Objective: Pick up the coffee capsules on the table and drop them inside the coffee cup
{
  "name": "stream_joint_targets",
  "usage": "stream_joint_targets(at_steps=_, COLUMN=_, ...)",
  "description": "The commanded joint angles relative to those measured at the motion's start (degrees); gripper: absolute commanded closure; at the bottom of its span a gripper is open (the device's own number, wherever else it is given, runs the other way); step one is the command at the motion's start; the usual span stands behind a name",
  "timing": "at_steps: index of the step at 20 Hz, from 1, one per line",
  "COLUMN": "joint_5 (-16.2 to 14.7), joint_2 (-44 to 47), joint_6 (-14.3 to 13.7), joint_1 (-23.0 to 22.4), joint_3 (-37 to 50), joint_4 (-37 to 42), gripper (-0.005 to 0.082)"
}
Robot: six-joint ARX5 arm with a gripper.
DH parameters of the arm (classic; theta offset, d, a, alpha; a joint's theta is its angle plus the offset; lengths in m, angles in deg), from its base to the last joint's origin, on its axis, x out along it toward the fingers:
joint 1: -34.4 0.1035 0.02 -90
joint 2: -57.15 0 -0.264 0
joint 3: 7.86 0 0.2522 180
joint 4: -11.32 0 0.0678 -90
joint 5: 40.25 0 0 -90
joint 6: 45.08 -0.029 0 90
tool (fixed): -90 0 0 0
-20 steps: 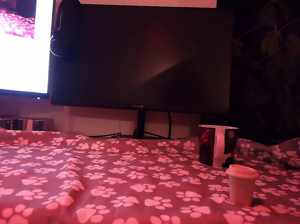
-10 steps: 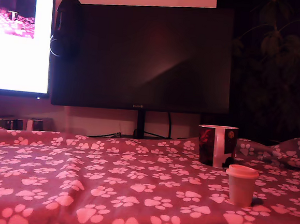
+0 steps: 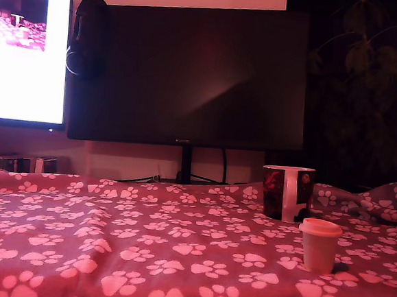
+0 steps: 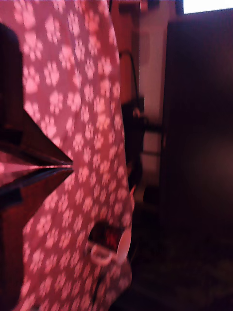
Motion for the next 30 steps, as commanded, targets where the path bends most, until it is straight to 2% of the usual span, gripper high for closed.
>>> stream_joint_targets(at_steps=1, joint_5=-0.3, joint_2=0.3, joint_6=0.2, joint_1=-1.6, joint_3=1.2, joint_4=0.5, gripper=0.0788)
stream_joint_targets(at_steps=8, joint_5=0.2, joint_2=2.1, joint_6=0.2, joint_1=-9.4, joint_3=1.2, joint_4=0.9, gripper=0.0788)
stream_joint_targets(at_steps=14, joint_5=0.2, joint_2=10.5, joint_6=-1.4, joint_1=-15.4, joint_3=1.2, joint_4=7.8, gripper=0.0788)
stream_joint_targets(at_steps=23, joint_5=-0.2, joint_2=23.6, joint_6=-7.4, joint_1=-22.8, joint_3=1.2, joint_4=18.3, gripper=0.0762)
stream_joint_targets(at_steps=24, joint_5=-0.2, joint_2=25.0, joint_6=-7.9, joint_1=-23.6, joint_3=1.2, joint_4=19.7, gripper=0.0672)
stream_joint_targets(at_steps=26, joint_5=0.1, joint_2=28.2, joint_6=-9.1, joint_1=-25.2, joint_3=1.2, joint_4=23.2, gripper=0.0348)
stream_joint_targets(at_steps=27, joint_5=0.1, joint_2=29.9, joint_6=-9.3, joint_1=-26.0, joint_3=1.2, joint_4=25.1, gripper=0.0236)
stream_joint_targets(at_steps=28, joint_5=0.1, joint_2=31.6, joint_6=-9.3, joint_1=-26.7, joint_3=1.2, joint_4=26.5, gripper=0.0193)
stream_joint_targets(at_steps=30, joint_5=0.1, joint_2=35.2, joint_6=-10.8, joint_1=-28.2, joint_3=1.2, joint_4=29.0, gripper=0.0196)
